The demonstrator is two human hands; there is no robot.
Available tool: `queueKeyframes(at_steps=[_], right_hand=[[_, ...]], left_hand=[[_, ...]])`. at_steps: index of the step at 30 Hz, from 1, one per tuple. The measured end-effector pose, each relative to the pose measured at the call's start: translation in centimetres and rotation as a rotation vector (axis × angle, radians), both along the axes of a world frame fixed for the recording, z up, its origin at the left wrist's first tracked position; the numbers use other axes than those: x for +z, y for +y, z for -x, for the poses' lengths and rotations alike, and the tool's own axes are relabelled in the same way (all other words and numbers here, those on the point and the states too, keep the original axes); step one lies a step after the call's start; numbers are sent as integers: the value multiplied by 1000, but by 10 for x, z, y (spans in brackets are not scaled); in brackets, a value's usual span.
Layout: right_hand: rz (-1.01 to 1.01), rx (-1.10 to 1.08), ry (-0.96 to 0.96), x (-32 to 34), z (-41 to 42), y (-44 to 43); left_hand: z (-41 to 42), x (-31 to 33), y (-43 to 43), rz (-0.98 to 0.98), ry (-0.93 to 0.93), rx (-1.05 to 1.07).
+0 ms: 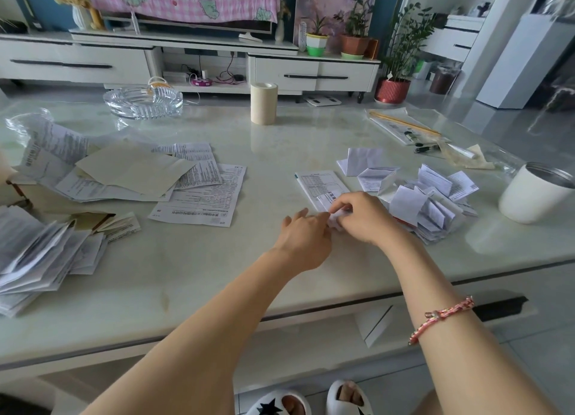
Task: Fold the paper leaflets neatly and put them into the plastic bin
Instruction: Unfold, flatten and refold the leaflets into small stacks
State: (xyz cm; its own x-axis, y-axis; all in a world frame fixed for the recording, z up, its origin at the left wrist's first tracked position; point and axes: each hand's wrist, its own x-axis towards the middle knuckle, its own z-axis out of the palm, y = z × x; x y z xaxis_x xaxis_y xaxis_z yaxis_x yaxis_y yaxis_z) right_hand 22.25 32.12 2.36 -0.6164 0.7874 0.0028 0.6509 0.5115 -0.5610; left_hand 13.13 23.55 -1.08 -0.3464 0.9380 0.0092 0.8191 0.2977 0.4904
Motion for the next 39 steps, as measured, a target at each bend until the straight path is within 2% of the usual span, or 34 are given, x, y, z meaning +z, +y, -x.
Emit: queueKeyframes(at_steps=[4,11,14,17,24,28,33,36,39], right_hand=[[-56,-56,7,-2,-2,4],[-125,-155,76,6,-1,2],[-171,-160,119,15,6,-5],[-199,-112,179,20,24,-15],[-169,85,247,19,86,-49],[-132,167,237,14,112,-65],[-83,226,222,11,122,-74],[-71,235,214,12,118,-74],[-47,237,211,12,115,-72]], left_hand=[[-10,-3,3,37,27,-89],[-10,0,7,-57,18,-84],[11,3,5,-148,62,49],[49,5,-8,-125,170,262],[130,0,-62,52,79,742],[149,-8,-77,81,46,714],[148,-1,-72,89,158,742],[143,6,-68,-17,197,752],[141,10,-70,-255,89,797]])
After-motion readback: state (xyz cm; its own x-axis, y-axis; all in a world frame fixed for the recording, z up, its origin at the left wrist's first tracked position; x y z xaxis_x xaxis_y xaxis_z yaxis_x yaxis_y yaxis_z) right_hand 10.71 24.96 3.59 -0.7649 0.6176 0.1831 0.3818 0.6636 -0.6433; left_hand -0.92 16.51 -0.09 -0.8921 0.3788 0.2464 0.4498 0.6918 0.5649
